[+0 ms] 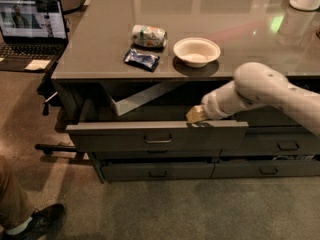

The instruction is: Open top drawer

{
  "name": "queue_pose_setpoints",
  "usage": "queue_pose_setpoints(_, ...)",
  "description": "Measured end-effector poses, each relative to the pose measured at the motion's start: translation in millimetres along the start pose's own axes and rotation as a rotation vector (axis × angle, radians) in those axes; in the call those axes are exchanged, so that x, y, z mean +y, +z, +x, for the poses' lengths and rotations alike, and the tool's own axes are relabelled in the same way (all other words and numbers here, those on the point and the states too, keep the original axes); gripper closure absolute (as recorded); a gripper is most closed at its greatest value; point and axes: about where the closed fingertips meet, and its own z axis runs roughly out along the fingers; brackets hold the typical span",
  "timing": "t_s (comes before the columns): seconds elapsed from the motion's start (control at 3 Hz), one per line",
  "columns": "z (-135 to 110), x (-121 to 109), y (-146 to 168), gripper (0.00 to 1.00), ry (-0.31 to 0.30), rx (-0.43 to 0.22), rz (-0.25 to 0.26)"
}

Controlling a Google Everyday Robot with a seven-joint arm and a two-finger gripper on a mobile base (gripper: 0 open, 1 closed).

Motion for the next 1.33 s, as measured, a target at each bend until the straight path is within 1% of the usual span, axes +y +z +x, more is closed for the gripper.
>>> queue_pose_setpoints(0.33,14.4,-8.3,-30.8,1.0,0.04,-0.074,0.012)
queue_pose_setpoints(0.67,18.5,-15.3,-38.2,1.0,0.078,-0.113,0.018)
queue_pose_setpoints(1.0,15.8,-20.5,-40.5,1.0,0.118,-0.143,0.035)
queue_pose_setpoints(1.33,4.5,-24.4,-32.0,1.0,0.167,-0.166,0.054)
